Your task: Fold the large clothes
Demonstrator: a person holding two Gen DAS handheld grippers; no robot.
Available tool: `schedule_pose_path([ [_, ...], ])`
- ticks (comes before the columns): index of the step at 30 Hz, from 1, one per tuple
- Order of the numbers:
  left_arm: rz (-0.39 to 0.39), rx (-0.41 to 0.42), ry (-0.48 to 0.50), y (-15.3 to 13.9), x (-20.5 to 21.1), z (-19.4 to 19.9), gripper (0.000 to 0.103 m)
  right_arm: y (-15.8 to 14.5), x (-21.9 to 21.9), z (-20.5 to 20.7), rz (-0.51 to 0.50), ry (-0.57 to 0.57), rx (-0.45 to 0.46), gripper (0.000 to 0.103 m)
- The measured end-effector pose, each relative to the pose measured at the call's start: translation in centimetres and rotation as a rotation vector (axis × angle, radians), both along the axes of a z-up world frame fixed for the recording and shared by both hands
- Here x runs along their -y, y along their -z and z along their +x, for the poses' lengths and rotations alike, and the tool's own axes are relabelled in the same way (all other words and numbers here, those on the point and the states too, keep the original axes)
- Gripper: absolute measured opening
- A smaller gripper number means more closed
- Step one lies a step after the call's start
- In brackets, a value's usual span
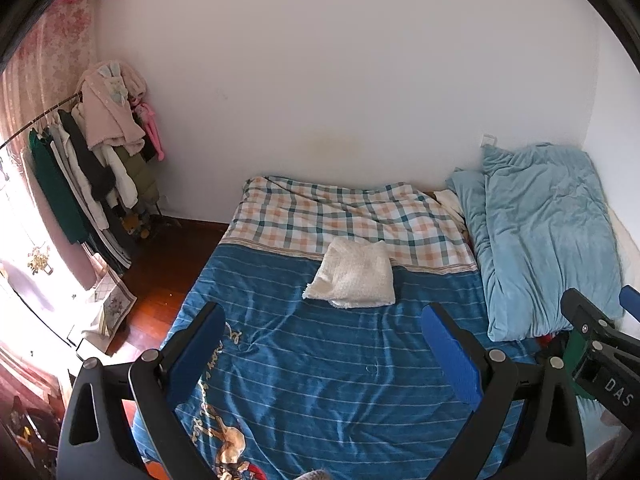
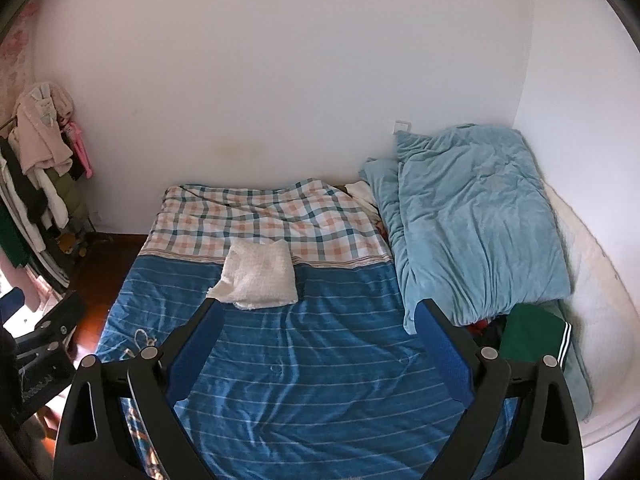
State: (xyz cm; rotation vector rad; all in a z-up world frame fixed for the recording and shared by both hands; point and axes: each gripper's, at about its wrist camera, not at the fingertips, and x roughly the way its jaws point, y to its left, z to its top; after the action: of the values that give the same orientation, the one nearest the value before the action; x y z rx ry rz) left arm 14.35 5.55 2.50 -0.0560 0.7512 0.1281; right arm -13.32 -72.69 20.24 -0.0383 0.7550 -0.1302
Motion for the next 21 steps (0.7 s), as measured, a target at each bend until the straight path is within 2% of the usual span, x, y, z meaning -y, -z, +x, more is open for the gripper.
schedule_pose_path([
  [21,0.007,0.003,-0.011,-0.1,-0.2,0.2,0.1,0.2,0.1,1.8,-0.004,-0.029,-0.006,0.099],
])
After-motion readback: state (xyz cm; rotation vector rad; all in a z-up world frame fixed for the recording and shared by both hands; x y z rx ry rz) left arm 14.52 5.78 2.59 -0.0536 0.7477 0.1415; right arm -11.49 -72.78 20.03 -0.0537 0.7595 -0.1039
